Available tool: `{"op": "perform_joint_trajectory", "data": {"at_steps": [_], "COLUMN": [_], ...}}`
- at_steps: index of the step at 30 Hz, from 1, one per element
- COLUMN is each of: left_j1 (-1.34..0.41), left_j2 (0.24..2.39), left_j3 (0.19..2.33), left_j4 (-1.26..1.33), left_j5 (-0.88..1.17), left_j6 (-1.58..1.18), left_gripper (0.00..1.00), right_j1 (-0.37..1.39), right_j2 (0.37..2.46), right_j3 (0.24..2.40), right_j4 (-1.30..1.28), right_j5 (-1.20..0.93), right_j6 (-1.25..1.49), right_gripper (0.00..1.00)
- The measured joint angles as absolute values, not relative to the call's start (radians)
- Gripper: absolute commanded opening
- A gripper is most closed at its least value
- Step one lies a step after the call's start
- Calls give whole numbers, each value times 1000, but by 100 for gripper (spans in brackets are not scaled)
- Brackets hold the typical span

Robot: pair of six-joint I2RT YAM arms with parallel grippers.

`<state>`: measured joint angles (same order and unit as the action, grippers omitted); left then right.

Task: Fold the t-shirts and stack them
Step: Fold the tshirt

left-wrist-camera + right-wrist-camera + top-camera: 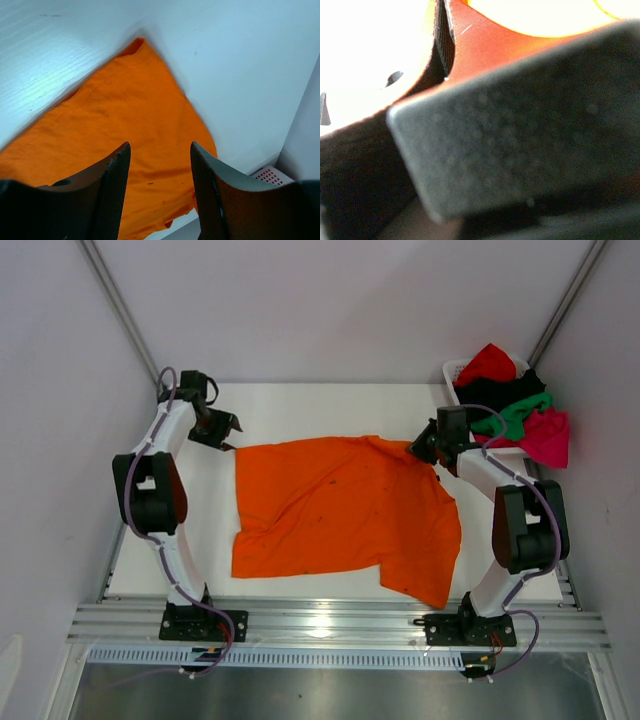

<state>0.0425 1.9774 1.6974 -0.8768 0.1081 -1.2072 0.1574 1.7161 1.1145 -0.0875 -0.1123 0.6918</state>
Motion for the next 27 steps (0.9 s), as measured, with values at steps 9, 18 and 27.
{"op": "perform_joint_trajectory", "data": {"at_steps": [9, 18, 27], "left_j1": [43, 43, 43], "left_j2": [2058, 2145, 2154], "left_j3": [1697, 1712, 1717], "left_j4": [-847, -845, -830], "left_j5": [133, 172, 175], "left_j6": [-1319, -1338, -1364], "left_gripper": [55, 54, 54], "right_j1": [151, 142, 126], "right_j2": [1707, 1692, 1675], "right_j3": [1114, 1114, 1110], "right_j4": [-97, -104, -111], "right_j5": [-114, -114, -115], "right_j6": [680, 676, 669], "right_gripper": [4, 5, 4]}}
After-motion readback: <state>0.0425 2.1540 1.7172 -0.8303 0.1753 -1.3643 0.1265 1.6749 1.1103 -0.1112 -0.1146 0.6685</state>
